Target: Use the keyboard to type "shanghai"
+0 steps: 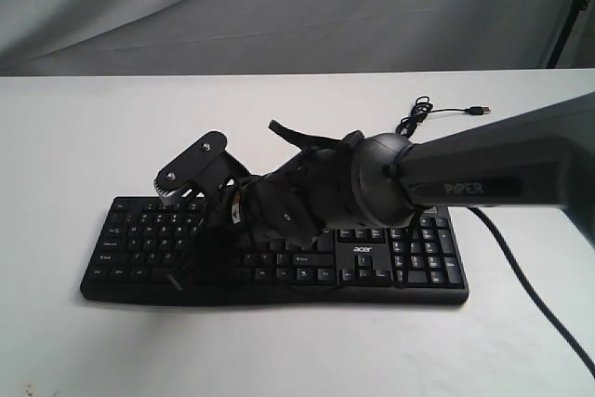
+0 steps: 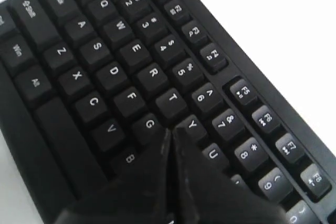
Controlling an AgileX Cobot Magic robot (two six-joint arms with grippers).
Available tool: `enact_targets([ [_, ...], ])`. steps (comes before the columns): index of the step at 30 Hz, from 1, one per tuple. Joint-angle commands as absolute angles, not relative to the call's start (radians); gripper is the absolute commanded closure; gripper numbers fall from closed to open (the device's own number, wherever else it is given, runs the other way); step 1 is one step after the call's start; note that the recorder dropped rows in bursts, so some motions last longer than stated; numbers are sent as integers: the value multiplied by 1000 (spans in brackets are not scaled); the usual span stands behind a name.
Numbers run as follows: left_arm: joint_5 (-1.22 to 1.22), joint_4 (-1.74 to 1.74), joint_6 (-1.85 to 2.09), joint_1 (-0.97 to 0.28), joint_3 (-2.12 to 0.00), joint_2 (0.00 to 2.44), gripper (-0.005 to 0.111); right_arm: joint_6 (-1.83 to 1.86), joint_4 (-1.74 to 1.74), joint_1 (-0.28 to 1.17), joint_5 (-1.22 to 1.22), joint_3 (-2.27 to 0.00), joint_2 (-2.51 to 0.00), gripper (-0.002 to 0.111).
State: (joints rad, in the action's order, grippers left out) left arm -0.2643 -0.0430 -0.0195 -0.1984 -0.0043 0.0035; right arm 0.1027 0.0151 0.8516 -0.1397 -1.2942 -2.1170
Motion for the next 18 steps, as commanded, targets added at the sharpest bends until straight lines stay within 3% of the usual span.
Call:
enact_targets([
  [1,-260,-44,-22,-202,0,0,107,96,18,848,-100,-1289,-2103,108],
  [18,-260,-44,-22,-202,0,0,107,96,18,848,-86,-1289,-2136,108],
])
